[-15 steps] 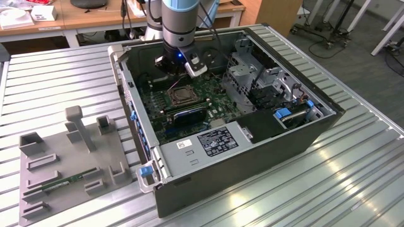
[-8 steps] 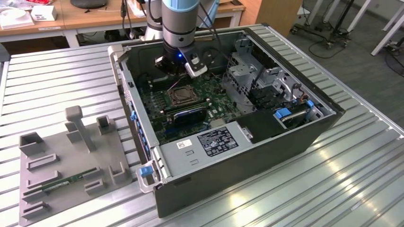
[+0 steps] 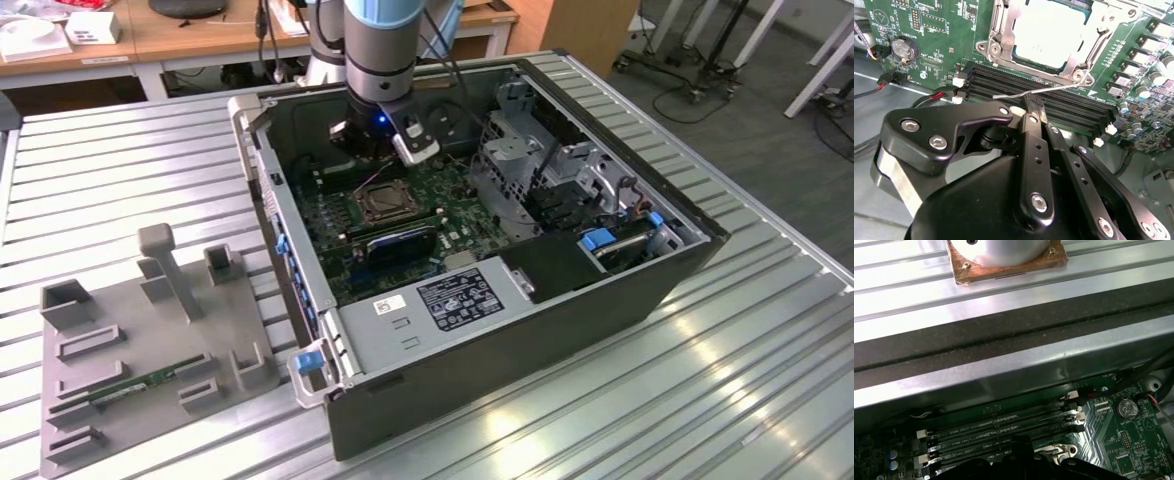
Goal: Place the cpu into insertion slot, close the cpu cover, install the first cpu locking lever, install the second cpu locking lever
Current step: 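Install the first cpu locking lever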
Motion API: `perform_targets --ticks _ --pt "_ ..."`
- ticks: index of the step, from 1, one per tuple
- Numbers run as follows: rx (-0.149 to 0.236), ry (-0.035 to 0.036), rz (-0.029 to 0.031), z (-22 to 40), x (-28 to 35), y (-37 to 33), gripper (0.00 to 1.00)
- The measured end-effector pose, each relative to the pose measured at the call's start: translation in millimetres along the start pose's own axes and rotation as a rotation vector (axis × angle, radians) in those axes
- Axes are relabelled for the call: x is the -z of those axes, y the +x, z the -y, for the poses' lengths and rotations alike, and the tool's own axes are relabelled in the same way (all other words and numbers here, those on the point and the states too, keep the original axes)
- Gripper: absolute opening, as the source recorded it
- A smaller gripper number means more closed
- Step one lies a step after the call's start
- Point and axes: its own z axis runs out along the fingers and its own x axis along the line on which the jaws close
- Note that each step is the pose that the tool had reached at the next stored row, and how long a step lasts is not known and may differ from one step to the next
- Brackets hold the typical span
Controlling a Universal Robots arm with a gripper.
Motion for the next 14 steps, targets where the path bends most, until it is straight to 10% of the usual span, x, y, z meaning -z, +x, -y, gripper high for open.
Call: perform_targets --ticks 14 --pt "-0.001 0.0001 0.0003 1.5 -10.9 -6.4 0.11"
